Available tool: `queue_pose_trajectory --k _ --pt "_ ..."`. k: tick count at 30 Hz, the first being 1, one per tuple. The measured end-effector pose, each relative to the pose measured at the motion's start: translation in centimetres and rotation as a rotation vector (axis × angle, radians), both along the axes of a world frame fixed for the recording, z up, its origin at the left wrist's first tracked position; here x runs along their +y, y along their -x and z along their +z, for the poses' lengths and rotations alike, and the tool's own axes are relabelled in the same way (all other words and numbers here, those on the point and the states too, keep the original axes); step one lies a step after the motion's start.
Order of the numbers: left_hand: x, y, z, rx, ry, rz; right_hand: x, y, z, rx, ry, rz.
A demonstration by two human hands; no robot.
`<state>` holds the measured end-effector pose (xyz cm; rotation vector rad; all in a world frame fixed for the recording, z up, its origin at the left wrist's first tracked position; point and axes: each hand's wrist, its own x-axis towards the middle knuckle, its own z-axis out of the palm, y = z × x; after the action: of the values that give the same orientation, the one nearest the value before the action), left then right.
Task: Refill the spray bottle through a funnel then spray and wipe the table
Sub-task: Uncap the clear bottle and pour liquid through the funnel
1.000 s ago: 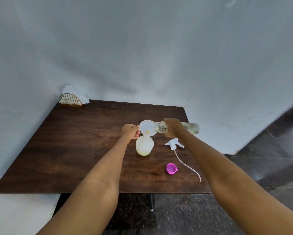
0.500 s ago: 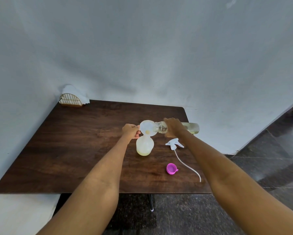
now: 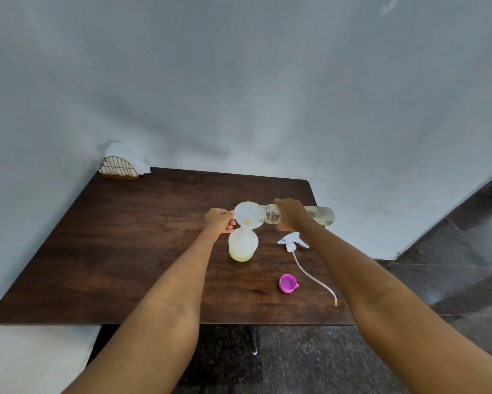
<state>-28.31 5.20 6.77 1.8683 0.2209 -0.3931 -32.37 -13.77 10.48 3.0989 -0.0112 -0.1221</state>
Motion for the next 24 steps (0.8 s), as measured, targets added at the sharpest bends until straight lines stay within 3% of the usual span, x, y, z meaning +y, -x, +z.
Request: queue_pose_trajectory --k 24 --pt "-0.03 -0.06 -0.05 0.003 -0.001 0.004 -0.13 -0.02 -0.05 -0.001 0.006 0.005"
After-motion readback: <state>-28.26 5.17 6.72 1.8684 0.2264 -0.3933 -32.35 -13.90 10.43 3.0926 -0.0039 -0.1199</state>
